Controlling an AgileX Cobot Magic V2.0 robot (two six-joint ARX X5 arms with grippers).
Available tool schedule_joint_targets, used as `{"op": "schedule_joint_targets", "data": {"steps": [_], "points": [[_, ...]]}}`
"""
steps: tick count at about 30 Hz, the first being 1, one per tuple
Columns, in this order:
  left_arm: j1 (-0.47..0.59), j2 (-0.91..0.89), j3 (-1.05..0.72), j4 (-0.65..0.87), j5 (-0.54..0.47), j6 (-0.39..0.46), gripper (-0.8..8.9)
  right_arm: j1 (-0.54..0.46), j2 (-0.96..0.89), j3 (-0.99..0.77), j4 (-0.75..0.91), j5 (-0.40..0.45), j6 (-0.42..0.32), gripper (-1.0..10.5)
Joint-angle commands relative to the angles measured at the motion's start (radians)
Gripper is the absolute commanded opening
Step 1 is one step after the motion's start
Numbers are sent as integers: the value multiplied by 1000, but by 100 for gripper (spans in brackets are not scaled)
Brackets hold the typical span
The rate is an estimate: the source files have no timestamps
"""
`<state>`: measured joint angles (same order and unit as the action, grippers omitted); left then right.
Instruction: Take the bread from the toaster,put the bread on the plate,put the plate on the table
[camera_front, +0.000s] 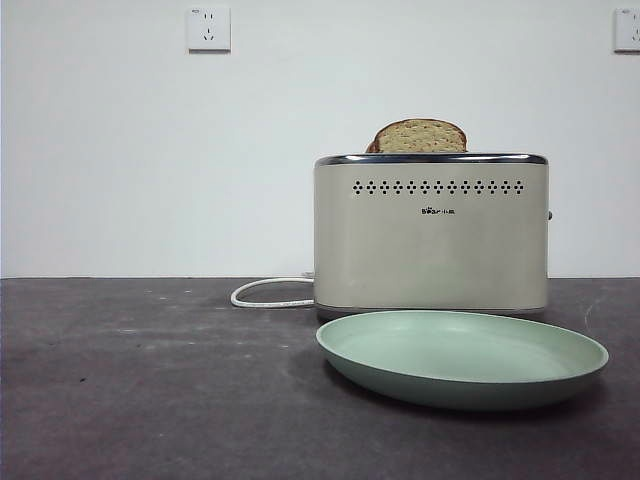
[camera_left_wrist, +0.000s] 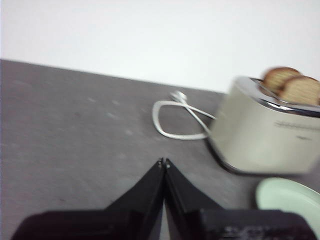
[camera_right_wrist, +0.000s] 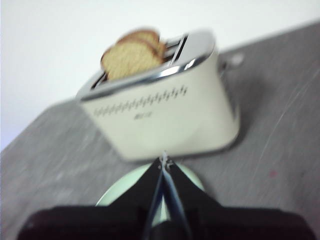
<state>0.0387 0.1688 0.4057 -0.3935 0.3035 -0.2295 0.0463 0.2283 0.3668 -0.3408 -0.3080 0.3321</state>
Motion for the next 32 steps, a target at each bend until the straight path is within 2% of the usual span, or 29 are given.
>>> {"op": "schedule_joint_targets", "data": {"steps": [1,8,12,16,20,23,24,25,27,28,29,32], "points": [[2,58,77,-43,68,28,-7,2,87,105,-100,-61,-58,-12],[2,192,239,-187,323,77,-7,3,314,385,-405,-237,-225,-12],[2,230,299,-252,430,81,-7,15,416,524,-591,-269,-330,-12],[1,235,334,-282,458,85,-7,31,470,607,-695,-269,-395,-12],[0,235,343,-290,462,84,-8,35,479,625,-704,-267,-401,-11],[0,235,343,-288,462,83,12,35,479,625,-704,-266,-400,62],[0,235,344,-288,462,76,73,35,479,625,-704,-266,-399,148],[0,235,344,-289,462,70,176,35,479,625,-704,-266,-393,248],[0,235,346,-289,463,64,492,35,479,625,-704,-263,-370,528],[0,235,348,-289,465,64,585,35,479,625,-704,-263,-370,640],[0,235,350,-287,468,65,614,35,479,625,-704,-263,-370,711],[0,235,351,-277,505,69,613,35,479,625,-704,-264,-370,717]]}}
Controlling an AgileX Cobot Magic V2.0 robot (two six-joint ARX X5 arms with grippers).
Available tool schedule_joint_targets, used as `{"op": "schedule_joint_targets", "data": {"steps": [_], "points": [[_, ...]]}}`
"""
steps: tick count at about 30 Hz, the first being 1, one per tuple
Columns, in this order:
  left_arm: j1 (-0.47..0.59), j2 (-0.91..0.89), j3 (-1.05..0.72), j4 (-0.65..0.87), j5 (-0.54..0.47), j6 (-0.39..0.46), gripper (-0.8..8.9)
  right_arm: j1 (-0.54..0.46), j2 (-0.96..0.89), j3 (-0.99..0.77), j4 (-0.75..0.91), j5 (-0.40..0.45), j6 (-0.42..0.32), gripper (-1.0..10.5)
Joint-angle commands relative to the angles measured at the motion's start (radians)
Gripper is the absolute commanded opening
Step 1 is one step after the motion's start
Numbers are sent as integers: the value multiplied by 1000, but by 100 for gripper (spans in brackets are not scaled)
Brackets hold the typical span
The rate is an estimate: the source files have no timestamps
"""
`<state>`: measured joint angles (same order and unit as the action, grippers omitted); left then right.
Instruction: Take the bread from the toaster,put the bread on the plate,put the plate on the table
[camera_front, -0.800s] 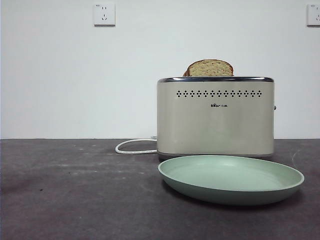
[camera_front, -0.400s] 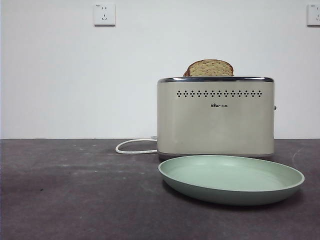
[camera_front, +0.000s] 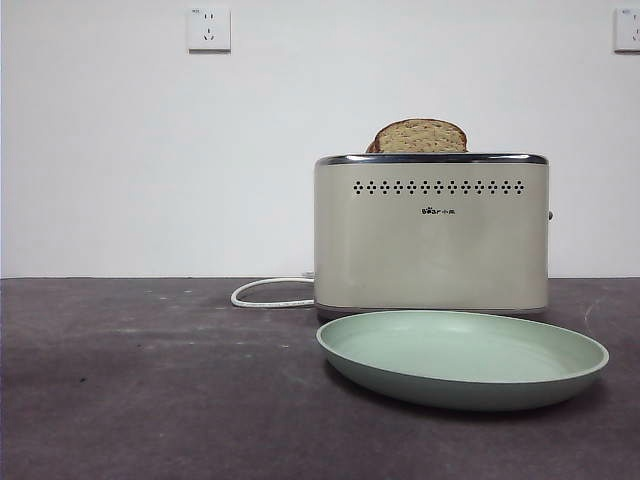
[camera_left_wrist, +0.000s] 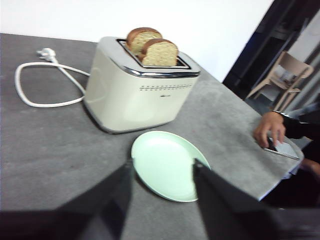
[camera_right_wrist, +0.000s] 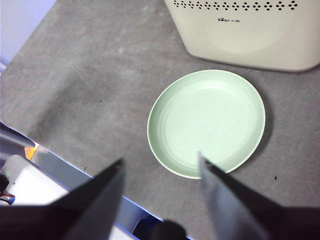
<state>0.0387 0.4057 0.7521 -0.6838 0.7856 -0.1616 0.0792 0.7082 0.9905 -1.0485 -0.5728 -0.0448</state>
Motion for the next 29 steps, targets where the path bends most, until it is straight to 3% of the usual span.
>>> {"op": "schedule_joint_targets", "data": {"steps": [1,6,12,21,29], "points": [[0,-2,5,18,29,1,613,3,-1,2,3,0,7,717],[0,12,5,74,33,1,613,3,-1,2,3,-2,7,717],[-21,102,11,256,62,-3,614,3,-1,2,3,-5,7,717],[-158,414,175,406,42,60,613,3,-1,2,3,-5,11,717],[-326,752,439,446,-86,164,612,3,-1,2,4,-4,10,717]]}}
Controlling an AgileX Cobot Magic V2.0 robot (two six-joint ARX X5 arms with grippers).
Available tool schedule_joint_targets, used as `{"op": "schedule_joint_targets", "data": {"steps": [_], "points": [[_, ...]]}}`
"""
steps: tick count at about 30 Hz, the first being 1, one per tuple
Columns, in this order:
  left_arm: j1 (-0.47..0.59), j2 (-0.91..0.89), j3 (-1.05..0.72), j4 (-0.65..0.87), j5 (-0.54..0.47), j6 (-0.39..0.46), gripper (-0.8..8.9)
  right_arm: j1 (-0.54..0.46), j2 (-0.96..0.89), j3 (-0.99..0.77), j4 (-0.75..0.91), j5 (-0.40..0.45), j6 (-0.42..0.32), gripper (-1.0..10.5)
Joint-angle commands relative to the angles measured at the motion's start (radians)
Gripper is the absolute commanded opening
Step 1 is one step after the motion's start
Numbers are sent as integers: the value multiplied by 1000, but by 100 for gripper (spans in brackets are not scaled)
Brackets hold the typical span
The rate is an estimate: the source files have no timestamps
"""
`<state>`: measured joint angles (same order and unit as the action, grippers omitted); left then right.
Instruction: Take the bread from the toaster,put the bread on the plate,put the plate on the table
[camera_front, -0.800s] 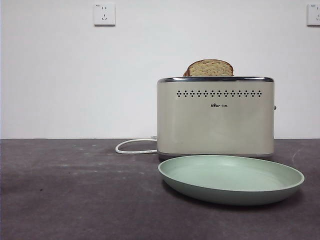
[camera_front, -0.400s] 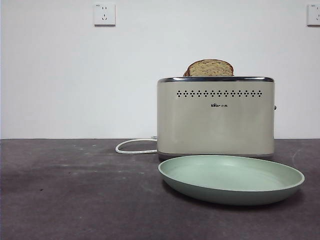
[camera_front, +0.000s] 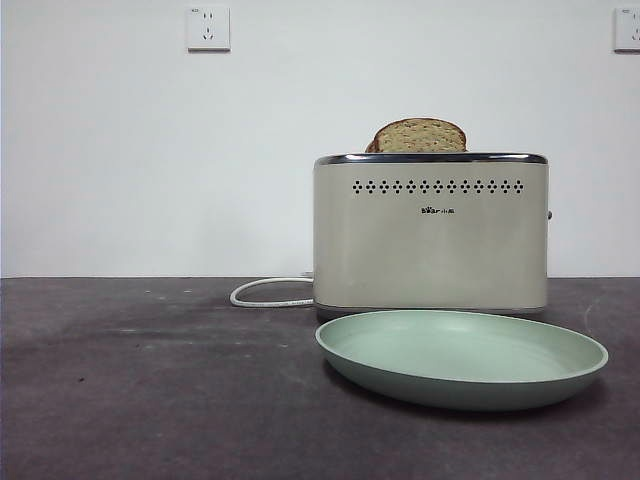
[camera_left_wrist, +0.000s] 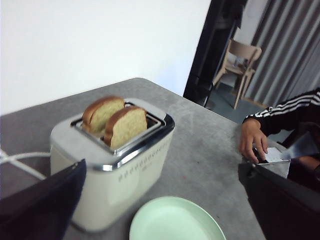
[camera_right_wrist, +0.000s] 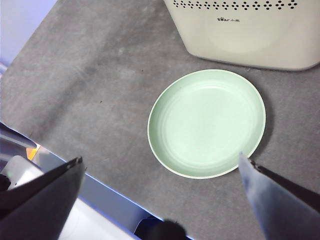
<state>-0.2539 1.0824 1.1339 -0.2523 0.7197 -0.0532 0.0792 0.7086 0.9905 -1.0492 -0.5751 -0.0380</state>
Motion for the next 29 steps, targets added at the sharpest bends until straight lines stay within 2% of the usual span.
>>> {"op": "schedule_joint_targets", "data": {"steps": [1,9,13,21,29], "points": [[-52,121,93,20,-36,63,612,3,-2,2,5,-2,3,717],[-166,418,261,204,-97,88,611,3,-2,2,4,-1,3,717],[-201,542,300,281,-137,138,611,3,-2,2,4,-1,3,717],[-244,701,302,457,-211,173,610,3,-2,2,-7,0,4,717],[-259,815,314,502,-227,174,593,3,-2,2,-12,-1,17,717]]}}
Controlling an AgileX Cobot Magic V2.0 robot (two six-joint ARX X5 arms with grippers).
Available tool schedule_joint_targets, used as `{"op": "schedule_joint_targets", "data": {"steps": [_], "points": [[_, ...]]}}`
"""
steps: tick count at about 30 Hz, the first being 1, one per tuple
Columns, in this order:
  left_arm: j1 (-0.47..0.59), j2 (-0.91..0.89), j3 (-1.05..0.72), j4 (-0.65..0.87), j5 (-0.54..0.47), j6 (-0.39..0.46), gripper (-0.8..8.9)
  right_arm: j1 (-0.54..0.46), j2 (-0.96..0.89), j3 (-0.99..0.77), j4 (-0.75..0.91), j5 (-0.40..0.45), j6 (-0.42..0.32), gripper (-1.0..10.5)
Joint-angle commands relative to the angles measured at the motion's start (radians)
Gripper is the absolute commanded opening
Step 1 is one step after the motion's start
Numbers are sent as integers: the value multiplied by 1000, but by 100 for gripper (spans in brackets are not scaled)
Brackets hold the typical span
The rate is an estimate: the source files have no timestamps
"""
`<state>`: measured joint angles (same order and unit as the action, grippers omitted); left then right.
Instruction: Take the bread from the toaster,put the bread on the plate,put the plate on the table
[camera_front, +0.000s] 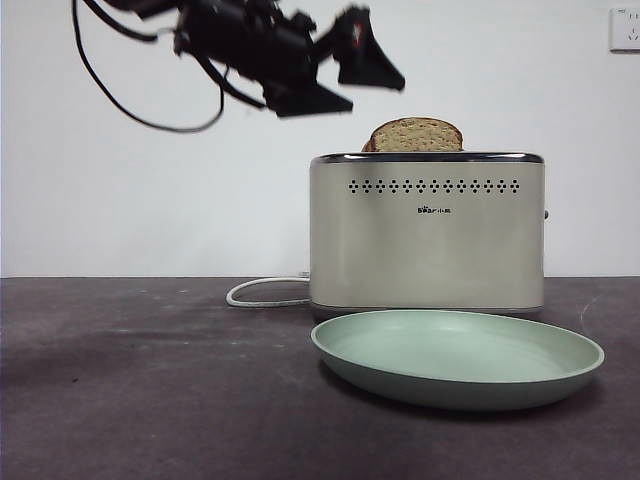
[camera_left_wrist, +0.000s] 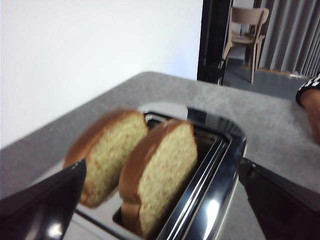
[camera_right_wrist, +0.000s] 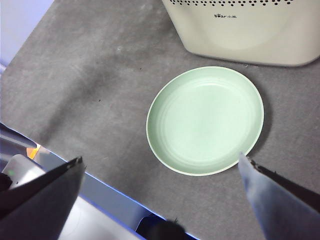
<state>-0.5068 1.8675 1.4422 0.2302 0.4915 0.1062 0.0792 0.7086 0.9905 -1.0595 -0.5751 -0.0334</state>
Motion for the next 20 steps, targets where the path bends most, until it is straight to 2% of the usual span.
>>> {"op": "schedule_joint_targets", "data": {"steps": [1,7,11,15,20], "points": [[-10,41,6,27,-1,13,593,3,-2,2,-3,-1,14,717],[-34,69,6,51,-23,26,591,3,-2,2,-27,-1,14,717],[-44,82,6,72,-26,26,469,3,-2,2,-27,-1,18,717],[-51,95,6,68,-28,26,445,3,-2,2,-27,-1,18,717],[-55,95,6,80,-43,25,200,3,-2,2,-27,-1,18,717]]}}
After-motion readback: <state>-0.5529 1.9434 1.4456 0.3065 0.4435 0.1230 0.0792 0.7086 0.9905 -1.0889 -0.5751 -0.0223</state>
